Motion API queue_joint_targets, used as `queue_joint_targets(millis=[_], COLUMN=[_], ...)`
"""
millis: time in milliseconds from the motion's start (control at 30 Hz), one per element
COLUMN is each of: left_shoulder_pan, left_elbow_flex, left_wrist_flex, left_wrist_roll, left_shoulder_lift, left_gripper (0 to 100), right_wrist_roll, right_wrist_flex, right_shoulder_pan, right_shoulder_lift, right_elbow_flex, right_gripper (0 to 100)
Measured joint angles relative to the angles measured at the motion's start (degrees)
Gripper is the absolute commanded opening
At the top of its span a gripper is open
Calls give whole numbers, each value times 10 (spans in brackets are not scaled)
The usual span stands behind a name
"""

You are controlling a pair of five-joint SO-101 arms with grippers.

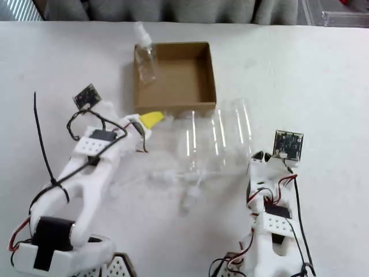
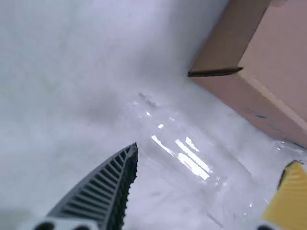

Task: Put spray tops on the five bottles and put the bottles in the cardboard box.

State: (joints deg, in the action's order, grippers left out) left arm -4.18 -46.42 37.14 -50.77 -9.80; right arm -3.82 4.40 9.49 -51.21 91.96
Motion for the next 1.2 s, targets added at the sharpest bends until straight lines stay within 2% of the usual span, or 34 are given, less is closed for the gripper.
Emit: queue_joint_targets(millis=[500,833,933,1100,1200], left_shoulder_pan=[0,18,18,18,22], left_elbow_flex=[0,48,51,51,52], left_wrist_flex=[0,28,31,33,32], left_wrist_roll=[0,-1,-1,-1,-2], left_shoulder_lift=[20,111,111,111,111], left_gripper=[434,432,364,131,107], right_wrist_roll=[0,0,0,0,0], right_wrist_flex=[0,0,0,0,0], right_shoulder_pan=[0,0,0,0,0], right_shoulder_lift=[0,0,0,0,0], right_elbow_flex=[0,0,0,0,0], right_gripper=[17,17,17,17,17])
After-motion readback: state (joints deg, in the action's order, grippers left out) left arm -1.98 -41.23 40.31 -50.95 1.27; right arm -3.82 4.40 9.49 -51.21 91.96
